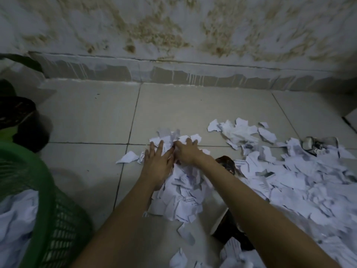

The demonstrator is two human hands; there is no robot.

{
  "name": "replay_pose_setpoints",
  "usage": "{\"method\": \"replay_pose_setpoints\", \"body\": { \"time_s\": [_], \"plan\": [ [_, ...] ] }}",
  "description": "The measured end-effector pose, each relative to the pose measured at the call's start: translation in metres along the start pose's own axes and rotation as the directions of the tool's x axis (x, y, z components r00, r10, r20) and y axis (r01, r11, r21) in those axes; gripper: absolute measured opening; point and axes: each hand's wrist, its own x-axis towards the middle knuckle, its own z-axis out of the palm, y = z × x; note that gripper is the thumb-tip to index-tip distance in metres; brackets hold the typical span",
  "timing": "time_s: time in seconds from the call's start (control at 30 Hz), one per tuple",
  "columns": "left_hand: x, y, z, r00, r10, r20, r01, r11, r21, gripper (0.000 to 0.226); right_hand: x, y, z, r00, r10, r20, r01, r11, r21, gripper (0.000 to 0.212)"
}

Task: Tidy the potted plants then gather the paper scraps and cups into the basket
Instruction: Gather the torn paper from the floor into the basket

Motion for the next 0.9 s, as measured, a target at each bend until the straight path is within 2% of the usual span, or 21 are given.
{"method": "replay_pose_setpoints", "body": {
  "time_s": [0.07, 0.17, 0.47, 0.53, 0.63, 0.73, 0.8, 0.83, 0.9],
  "plan": [
    [-0.014, -0.001, 0.002, 1.0, -0.015, -0.013, 0.015, 1.0, 0.004, 0.047, -0.012, -0.006, 0.009, 0.999, -0.014, -0.032, 0.016, 0.999, 0.045, 0.052],
    [-0.042, 0.003, 0.007, 1.0, -0.019, 0.001, 0.019, 1.0, -0.006, 0.05, -0.033, -0.007, 0.018, 0.999, -0.044, -0.026, 0.042, 0.998, -0.049, 0.059],
    [-0.117, 0.018, 0.003, 0.989, -0.02, 0.146, 0.023, 1.0, -0.017, 0.059, -0.117, -0.021, 0.041, 0.992, -0.102, 0.08, 0.118, 0.965, -0.236, 0.048],
    [-0.132, 0.02, 0.001, 0.986, -0.002, 0.165, 0.01, 0.999, -0.05, 0.054, -0.138, -0.022, 0.049, 0.989, -0.113, 0.098, 0.136, 0.955, -0.264, 0.046],
    [-0.152, 0.021, -0.006, 0.985, 0.06, 0.164, -0.028, 0.981, -0.191, 0.038, -0.164, -0.02, 0.06, 0.981, -0.136, 0.136, 0.171, 0.941, -0.293, 0.044],
    [-0.178, 0.018, -0.013, 0.988, 0.138, 0.07, -0.113, 0.954, -0.278, 0.033, -0.184, -0.011, 0.07, 0.97, -0.153, 0.188, 0.204, 0.935, -0.29, 0.049],
    [-0.197, 0.015, -0.014, 0.987, 0.117, -0.112, -0.148, 0.933, -0.329, 0.03, -0.195, -0.001, 0.075, 0.971, -0.183, 0.155, 0.213, 0.955, -0.204, 0.052],
    [-0.207, 0.014, -0.012, 0.969, 0.095, -0.227, -0.174, 0.917, -0.359, 0.03, -0.199, 0.003, 0.076, 0.976, -0.21, 0.056, 0.216, 0.97, -0.114, 0.049],
    [-0.225, 0.011, 0.0, 0.914, -0.006, -0.406, -0.165, 0.909, -0.384, 0.037, -0.205, 0.007, 0.078, 0.944, -0.204, -0.261, 0.242, 0.962, 0.124, 0.039]
  ]
}}
